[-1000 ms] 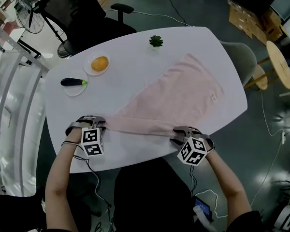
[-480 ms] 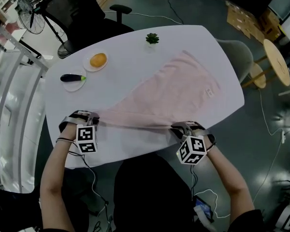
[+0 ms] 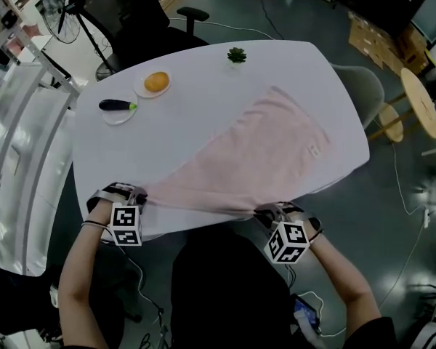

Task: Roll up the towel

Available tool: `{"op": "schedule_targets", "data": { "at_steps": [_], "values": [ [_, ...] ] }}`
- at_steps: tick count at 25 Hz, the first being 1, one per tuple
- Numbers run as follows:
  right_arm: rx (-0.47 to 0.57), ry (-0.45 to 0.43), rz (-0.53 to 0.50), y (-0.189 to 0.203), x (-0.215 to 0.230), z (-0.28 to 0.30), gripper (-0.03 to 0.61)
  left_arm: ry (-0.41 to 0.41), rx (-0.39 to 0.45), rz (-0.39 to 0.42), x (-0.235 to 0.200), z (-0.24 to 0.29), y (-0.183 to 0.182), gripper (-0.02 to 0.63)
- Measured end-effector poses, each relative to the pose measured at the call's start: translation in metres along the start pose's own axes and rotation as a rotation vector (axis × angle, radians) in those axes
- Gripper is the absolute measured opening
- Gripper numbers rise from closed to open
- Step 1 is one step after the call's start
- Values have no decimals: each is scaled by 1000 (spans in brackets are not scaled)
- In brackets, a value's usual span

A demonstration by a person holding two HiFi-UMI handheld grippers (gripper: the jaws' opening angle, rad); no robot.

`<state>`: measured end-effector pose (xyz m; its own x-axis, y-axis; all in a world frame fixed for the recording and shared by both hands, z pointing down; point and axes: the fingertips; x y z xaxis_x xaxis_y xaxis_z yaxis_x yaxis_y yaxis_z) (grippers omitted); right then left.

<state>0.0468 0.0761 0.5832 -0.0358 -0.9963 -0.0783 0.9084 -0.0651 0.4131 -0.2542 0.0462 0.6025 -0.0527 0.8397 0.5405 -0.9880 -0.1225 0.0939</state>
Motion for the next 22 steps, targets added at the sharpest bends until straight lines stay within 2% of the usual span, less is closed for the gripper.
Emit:
{"op": "schedule_targets", "data": {
  "at_steps": [3,7,9,13,17,22],
  "values": [
    [2,-44,22,3,0,7,29,6,-2,-3,2,0,-1,32],
    [65,-159,125,1,8,1,32,35,12,-13,-14,-4,-2,32],
    [103,-201,200,2,20,-4,34,51,22,-50,-29,-4,-1,32],
    [194,-272,391,5,48,-9,37,114,29,-187,-53,1,1,32],
    [241,-249,541,12,84,-4,39,154,13,-277,-74,21,9,32],
    [166,-175,586,31,113,8,61,153,-19,-258,-93,51,11,32]
  ]
}}
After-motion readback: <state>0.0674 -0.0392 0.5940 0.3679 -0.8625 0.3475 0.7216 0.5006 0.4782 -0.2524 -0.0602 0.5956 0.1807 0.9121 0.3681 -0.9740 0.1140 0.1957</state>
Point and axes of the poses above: the fingertips, and each gripper's own axes: z forward along the fingers, x to its right, y out of its underside, and after that the axes turned 13 degrees about -y, right-handed
